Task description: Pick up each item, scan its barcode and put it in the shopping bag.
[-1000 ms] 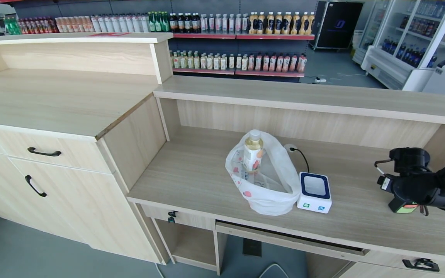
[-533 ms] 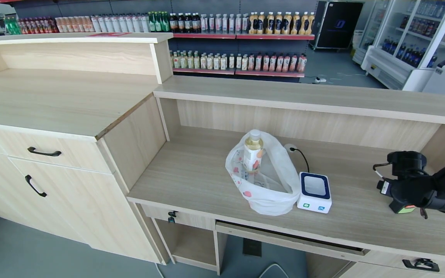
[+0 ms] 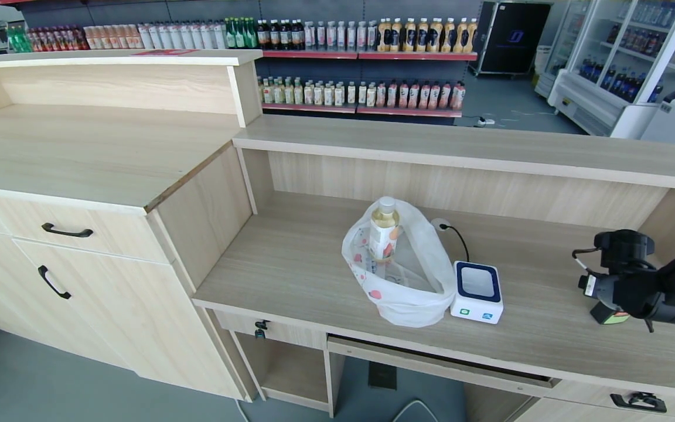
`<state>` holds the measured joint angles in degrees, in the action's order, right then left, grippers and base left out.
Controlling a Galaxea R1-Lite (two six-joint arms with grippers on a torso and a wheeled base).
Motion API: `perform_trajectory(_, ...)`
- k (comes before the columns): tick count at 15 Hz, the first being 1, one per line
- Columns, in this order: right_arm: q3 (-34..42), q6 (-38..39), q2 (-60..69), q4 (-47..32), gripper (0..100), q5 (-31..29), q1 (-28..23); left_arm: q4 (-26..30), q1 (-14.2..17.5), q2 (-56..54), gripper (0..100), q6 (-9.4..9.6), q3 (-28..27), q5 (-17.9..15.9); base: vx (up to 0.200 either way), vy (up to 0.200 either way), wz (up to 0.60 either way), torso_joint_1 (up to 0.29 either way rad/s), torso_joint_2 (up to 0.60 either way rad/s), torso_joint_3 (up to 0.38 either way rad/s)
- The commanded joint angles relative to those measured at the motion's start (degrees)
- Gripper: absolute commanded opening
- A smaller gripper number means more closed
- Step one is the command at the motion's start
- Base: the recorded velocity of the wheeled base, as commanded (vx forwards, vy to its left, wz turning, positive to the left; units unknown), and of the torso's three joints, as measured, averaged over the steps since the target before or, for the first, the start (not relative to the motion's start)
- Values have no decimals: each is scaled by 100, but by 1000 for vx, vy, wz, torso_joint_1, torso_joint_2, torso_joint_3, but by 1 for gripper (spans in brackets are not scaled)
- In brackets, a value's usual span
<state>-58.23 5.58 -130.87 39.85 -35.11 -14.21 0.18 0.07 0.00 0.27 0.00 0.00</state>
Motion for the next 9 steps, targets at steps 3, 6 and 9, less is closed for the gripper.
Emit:
perform_trajectory(3,23,-277,-141,234,0,-5,-64,-1,1,9,100,0,0,0,0,0,0,0,0,0)
perform_trajectory(6,40,-383,-220,225,0,4,-108,-1,1,9,100,0,0,0,0,0,0,0,0,0)
perform_trajectory(9,49,-479,-264,418,0,4,-117,-1,1,9,100,0,0,0,0,0,0,0,0,0)
